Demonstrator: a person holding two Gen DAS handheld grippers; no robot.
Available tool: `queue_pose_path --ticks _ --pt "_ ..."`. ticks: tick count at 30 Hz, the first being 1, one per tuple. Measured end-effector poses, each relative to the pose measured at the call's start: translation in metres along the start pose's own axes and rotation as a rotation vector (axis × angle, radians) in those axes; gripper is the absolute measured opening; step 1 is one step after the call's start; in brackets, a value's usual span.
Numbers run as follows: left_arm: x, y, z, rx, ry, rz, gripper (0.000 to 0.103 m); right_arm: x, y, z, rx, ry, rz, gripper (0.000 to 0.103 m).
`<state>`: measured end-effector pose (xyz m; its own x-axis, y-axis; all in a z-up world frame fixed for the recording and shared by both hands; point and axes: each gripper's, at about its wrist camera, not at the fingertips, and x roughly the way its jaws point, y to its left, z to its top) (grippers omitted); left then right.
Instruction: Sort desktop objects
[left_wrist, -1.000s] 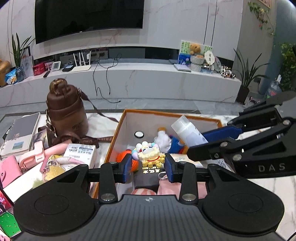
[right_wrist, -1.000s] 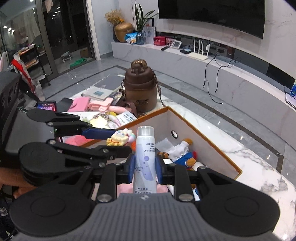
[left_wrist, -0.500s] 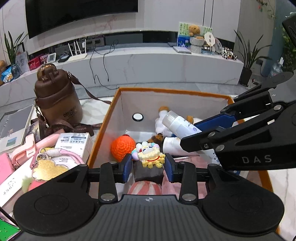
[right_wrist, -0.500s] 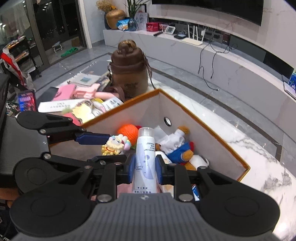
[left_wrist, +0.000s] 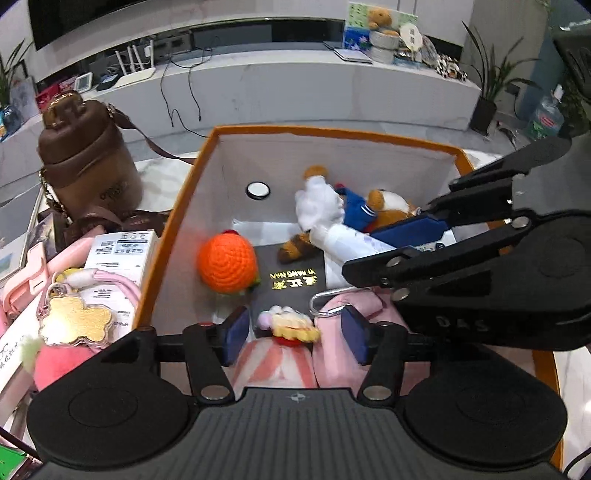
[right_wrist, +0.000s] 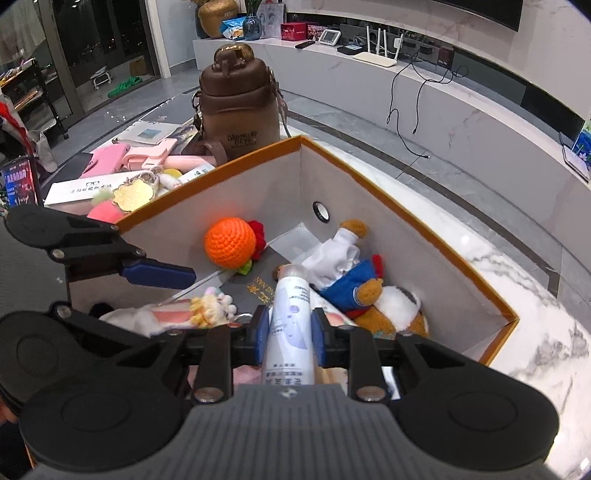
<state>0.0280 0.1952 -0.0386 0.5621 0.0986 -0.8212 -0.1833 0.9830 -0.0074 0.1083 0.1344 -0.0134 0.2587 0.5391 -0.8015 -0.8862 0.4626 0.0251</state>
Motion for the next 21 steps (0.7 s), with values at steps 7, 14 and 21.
queue_pose_path --ticks 7,14,21 --pt "-0.017 -0.003 -0.003 0.003 -0.021 -0.013 0.09 -0.04 -0.007 -0.005 0.031 -0.115 -0.049 0.088" --pt "-0.062 -0.002 0.002 -0.154 -0.05 0.102 0.095 -0.109 0.006 -0.015 0.098 -0.273 -0.189 0.102" --pt "-0.093 -0.009 -0.005 -0.191 -0.103 0.146 0.095 -0.133 0.012 -0.041 0.221 -0.251 -0.276 0.102"
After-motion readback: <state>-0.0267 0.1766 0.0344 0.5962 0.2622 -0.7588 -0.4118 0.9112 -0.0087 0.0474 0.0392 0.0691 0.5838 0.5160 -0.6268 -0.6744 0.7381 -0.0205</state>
